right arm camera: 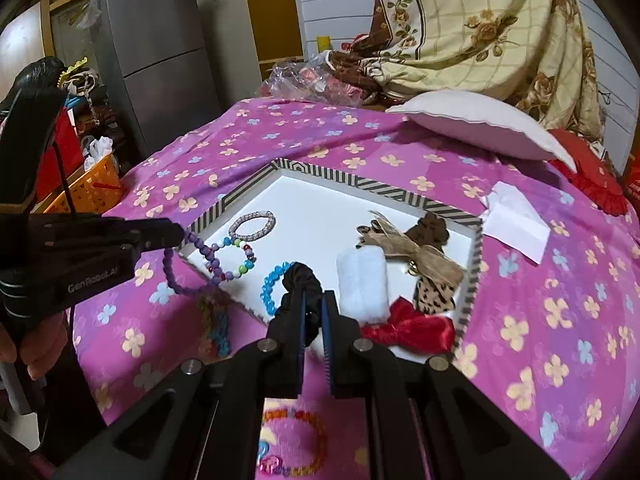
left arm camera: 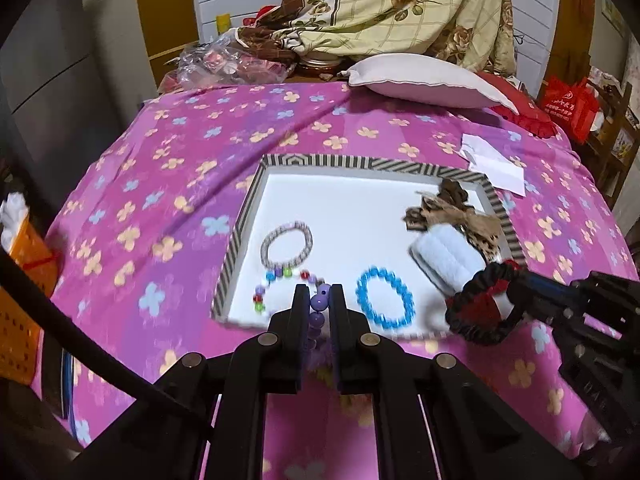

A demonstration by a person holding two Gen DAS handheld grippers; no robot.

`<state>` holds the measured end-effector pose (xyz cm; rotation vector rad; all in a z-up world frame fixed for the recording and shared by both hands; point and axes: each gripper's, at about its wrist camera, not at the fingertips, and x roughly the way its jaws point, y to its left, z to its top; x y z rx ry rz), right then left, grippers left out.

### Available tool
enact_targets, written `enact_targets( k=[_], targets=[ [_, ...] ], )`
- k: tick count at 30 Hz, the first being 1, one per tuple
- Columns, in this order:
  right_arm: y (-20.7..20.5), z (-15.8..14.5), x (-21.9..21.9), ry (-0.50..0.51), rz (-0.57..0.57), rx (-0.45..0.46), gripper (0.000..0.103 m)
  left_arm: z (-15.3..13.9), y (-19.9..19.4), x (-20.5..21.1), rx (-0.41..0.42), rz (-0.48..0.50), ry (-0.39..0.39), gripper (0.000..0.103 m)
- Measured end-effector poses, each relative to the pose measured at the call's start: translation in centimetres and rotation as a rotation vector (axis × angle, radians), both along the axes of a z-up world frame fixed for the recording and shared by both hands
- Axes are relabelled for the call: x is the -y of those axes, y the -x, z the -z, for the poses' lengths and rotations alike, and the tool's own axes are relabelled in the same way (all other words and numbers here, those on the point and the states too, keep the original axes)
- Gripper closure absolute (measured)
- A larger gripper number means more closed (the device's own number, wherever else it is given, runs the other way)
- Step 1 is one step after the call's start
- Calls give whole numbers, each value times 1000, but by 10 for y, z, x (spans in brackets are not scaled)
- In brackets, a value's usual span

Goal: Organize jewelry
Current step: 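Carry the purple bracelet and black scrunchie into the tray and open both tools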

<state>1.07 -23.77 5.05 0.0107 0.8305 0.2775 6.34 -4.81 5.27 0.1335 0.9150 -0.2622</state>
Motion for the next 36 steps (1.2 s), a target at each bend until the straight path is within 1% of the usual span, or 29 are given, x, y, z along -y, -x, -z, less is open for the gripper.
enact_targets(
  k=[5, 9, 13, 16, 20, 23, 25, 27, 28, 29, 31, 32, 33, 36],
  targets=[
    [-36, 9, -3, -33, -1, -21, 96, 1, -40, 12, -19, 7, 6, 97],
    [-66, 21, -6, -44, -1, -49, 96, 8, -73, 24, -31, 3, 4, 97],
    [-99, 38, -1, -57, 29, -90, 96, 28, -109, 31, -71, -24, 0, 97],
    [-118, 54, 2, -25, 65, -137, 96, 45, -127, 27, -97, -66, -12, 97],
    [-132, 70, -1, 13, 67, -166, 95, 68, -146, 13, -136, -131, -20, 97],
    [-137, 78, -5, 32, 61, -174, 95, 78, -153, 6, -157, -150, -18, 97],
    [-137, 79, -7, 54, 64, -169, 90, 80, -154, 4, -164, -152, -9, 97],
    [-134, 75, -6, 48, 64, -161, 80, 81, -153, 2, -168, -152, 10, 97],
    [-132, 73, -5, 39, 68, -159, 70, 80, -152, 2, -170, -149, 21, 97],
    [-127, 70, -2, 25, 74, -154, 62, 79, -150, 2, -171, -144, 29, 96],
    [-119, 64, 0, 9, 77, -140, 61, 77, -146, 3, -174, -134, 27, 87],
    [-113, 60, 1, 5, 80, -130, 61, 76, -143, 2, -173, -132, 27, 80],
    [-106, 56, 3, 0, 82, -119, 61, 74, -140, 2, -169, -129, 28, 78],
    [-86, 43, 5, -29, 84, -88, 61, 66, -126, 0, -140, -124, 17, 77]
  ],
)
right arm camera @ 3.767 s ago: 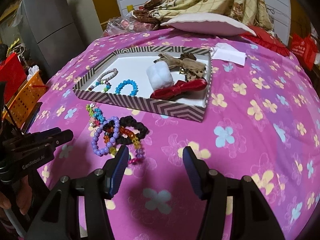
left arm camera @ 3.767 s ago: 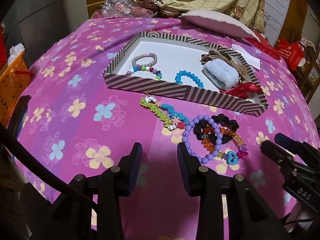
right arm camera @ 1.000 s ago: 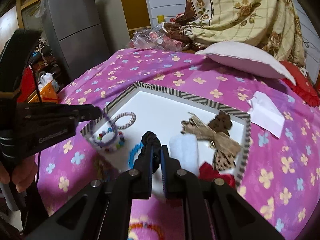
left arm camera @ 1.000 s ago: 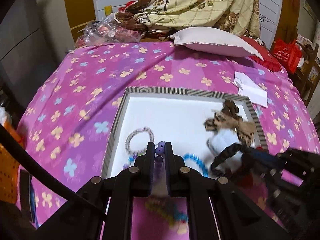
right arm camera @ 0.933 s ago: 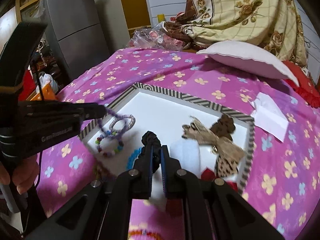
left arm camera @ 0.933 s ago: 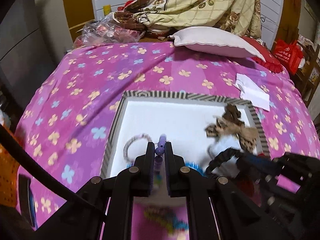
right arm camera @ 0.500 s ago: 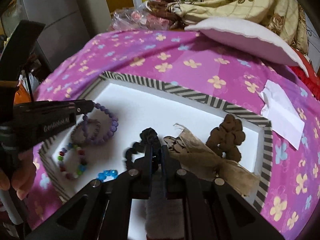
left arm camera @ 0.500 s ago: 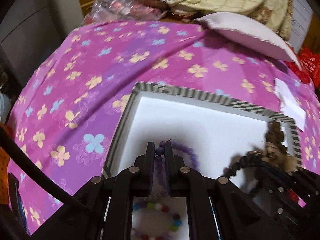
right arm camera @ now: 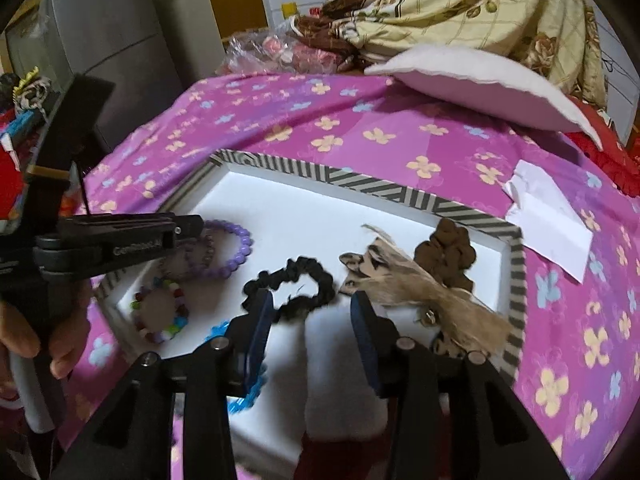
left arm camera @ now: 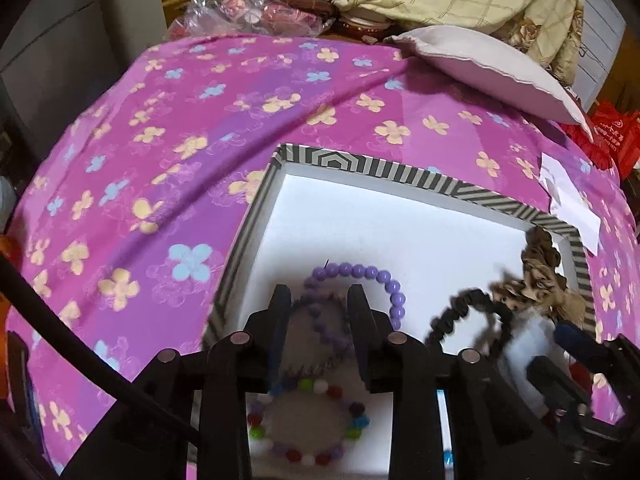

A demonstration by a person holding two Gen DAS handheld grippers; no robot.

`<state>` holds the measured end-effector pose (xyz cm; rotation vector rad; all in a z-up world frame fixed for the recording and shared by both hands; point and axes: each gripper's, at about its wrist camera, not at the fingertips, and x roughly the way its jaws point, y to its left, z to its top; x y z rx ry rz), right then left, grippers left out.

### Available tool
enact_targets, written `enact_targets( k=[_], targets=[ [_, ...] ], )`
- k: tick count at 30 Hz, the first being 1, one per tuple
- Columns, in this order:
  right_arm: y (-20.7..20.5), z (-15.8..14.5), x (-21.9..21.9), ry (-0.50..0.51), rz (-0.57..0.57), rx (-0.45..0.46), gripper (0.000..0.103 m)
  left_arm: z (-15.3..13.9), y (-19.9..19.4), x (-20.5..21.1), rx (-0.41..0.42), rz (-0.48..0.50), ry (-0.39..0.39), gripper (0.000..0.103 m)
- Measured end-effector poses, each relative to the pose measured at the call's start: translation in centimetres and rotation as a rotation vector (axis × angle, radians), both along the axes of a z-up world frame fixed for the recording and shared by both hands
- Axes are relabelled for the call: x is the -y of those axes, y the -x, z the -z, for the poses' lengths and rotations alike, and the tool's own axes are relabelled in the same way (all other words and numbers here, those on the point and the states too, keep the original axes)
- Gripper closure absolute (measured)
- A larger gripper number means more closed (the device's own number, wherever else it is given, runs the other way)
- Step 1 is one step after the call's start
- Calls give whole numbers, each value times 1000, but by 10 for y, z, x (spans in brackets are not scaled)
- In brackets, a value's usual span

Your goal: Organize jewelry

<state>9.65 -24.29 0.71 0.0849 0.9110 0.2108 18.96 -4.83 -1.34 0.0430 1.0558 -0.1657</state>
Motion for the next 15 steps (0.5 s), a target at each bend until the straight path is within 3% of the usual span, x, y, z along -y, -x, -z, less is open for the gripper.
enact_targets(
  k=[7, 15],
  targets=[
    [55, -20, 3, -30, 41, 67, 53, -20, 48, -10, 71, 6, -27, 77],
    [110, -19, 1, -38, 68, 62, 49, -29, 121, -18, 142, 29, -58, 77]
  ],
)
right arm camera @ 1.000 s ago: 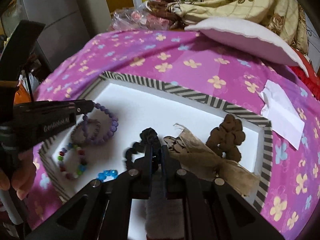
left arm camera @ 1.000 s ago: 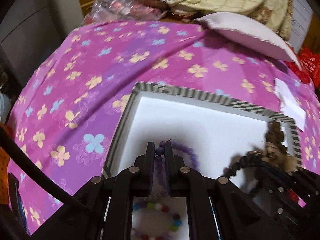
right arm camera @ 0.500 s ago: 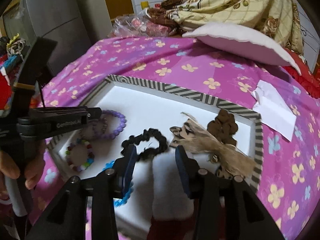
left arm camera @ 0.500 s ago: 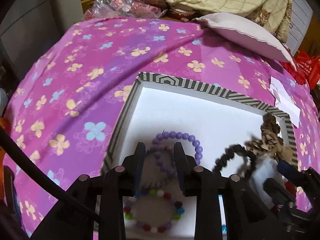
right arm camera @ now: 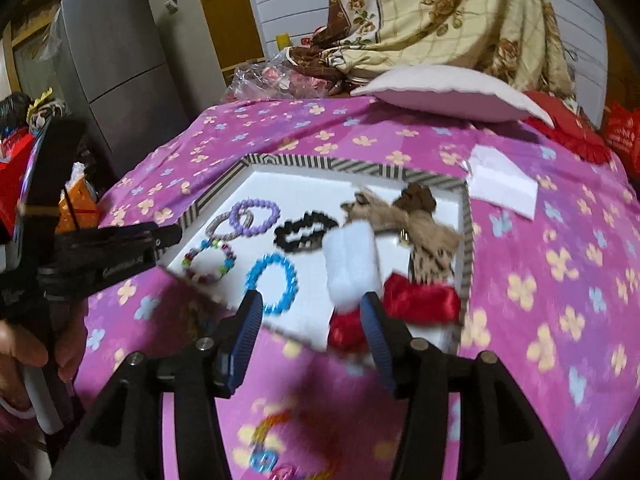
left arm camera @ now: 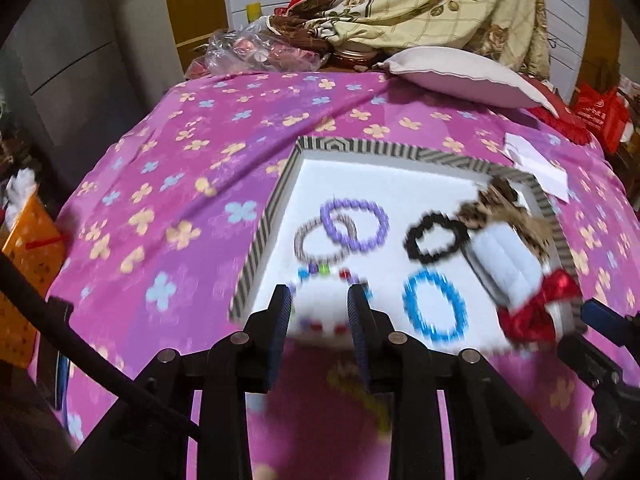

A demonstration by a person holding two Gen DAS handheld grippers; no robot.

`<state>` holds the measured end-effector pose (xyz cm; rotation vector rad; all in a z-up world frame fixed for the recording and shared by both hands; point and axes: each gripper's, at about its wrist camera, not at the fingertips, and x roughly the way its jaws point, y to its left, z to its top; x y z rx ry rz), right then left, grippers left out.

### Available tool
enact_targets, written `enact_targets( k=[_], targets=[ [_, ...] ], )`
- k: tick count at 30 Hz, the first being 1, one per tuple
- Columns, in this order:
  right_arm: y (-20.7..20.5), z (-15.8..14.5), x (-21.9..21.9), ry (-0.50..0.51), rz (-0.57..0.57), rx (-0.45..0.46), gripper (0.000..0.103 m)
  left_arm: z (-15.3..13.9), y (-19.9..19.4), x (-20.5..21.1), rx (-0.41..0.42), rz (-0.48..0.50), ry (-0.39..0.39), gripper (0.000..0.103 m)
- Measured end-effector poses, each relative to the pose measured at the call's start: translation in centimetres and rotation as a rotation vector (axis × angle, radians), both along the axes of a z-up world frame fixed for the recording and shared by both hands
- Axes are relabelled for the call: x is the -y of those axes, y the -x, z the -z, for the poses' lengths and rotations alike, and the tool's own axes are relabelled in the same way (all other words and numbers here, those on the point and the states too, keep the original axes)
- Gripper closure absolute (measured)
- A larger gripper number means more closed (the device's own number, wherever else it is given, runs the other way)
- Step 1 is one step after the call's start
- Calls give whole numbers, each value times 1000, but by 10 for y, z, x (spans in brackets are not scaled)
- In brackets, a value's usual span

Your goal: Organize jewelry

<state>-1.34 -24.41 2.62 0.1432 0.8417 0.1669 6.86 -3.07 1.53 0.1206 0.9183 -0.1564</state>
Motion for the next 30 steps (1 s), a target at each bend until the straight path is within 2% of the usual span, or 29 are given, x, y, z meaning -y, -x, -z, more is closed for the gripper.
enact_targets(
  k=[9, 16, 25, 30],
  targets=[
    [43, 2, -2, 4, 16, -2, 49, 3, 56, -11, 29, -20, 3, 77],
    [65, 4, -4, 18, 18, -11, 49, 2, 84, -14, 55, -32, 0, 77],
    [82, 12, -1, 31, 21, -32, 49, 6, 97, -19, 51, -37, -3, 77],
    [84, 22, 1, 49, 21, -55, 49, 8, 99, -36, 29, -69, 26, 77]
  ],
)
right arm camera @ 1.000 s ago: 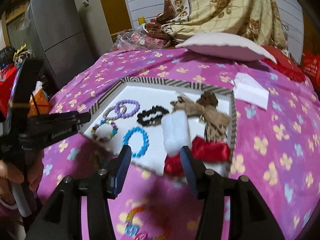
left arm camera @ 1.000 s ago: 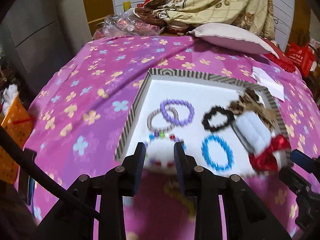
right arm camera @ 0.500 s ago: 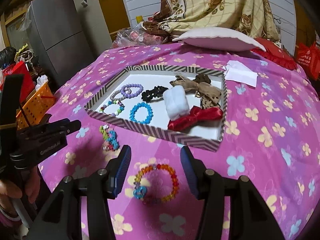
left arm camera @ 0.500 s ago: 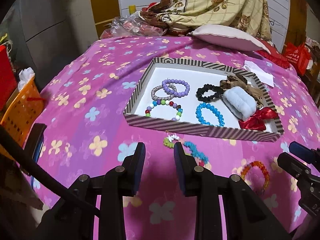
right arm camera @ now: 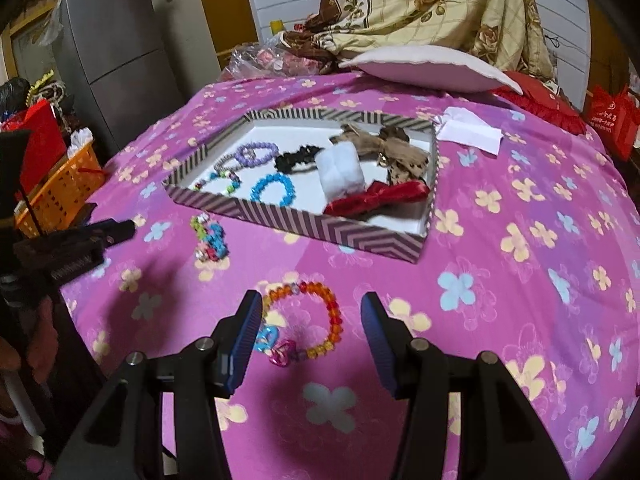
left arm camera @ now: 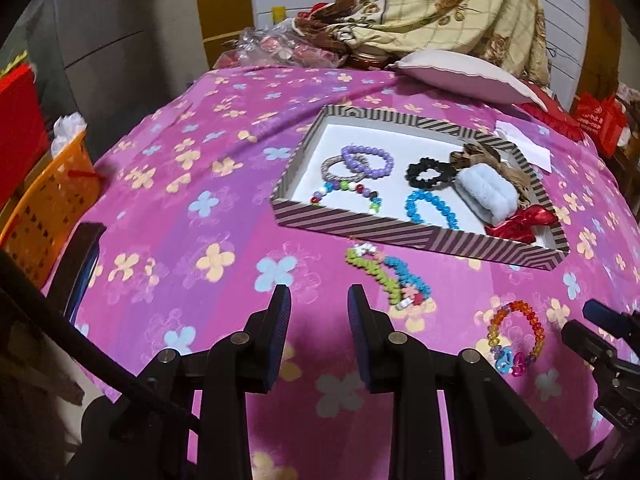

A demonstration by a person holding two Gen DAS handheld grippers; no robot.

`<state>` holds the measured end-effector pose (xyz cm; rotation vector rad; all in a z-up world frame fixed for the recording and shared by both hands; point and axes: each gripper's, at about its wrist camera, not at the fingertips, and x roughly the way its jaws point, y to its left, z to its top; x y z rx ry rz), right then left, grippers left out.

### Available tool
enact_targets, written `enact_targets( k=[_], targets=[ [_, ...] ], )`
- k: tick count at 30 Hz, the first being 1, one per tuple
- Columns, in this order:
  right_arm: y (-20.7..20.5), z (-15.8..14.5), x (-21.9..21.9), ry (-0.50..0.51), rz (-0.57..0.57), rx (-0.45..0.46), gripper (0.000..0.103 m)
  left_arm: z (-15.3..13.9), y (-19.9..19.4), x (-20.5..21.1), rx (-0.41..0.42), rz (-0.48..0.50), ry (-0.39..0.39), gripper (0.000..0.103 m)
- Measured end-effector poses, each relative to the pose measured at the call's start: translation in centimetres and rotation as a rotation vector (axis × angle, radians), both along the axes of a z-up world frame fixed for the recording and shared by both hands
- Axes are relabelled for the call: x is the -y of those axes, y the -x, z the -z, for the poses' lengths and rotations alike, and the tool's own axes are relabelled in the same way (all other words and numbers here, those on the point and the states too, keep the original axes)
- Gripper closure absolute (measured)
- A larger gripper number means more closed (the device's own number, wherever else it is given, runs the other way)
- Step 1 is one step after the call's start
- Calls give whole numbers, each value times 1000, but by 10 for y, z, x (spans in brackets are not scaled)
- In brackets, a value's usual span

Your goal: Organize jewelry

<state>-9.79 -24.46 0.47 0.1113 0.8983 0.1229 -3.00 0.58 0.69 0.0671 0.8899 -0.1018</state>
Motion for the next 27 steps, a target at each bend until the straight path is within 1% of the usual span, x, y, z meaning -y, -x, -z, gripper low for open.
enact_targets(
  k=[6, 13, 20, 27],
  targets=[
    [-1, 14, 0, -9, -3, -35, 49, 8, -1, -16, -33, -24, 19, 77],
    [-2, 15, 1, -5, 0, -31, 49, 16, -6, -31, -81, -56, 62, 77],
    [-2, 17, 2, -4, 1, -39, 49, 18, -8, -28, -97, -55, 89, 77],
    [-3, 17, 3, -4, 1, -42, 49, 18, -9, -19, -98, -43, 77, 77]
  ],
)
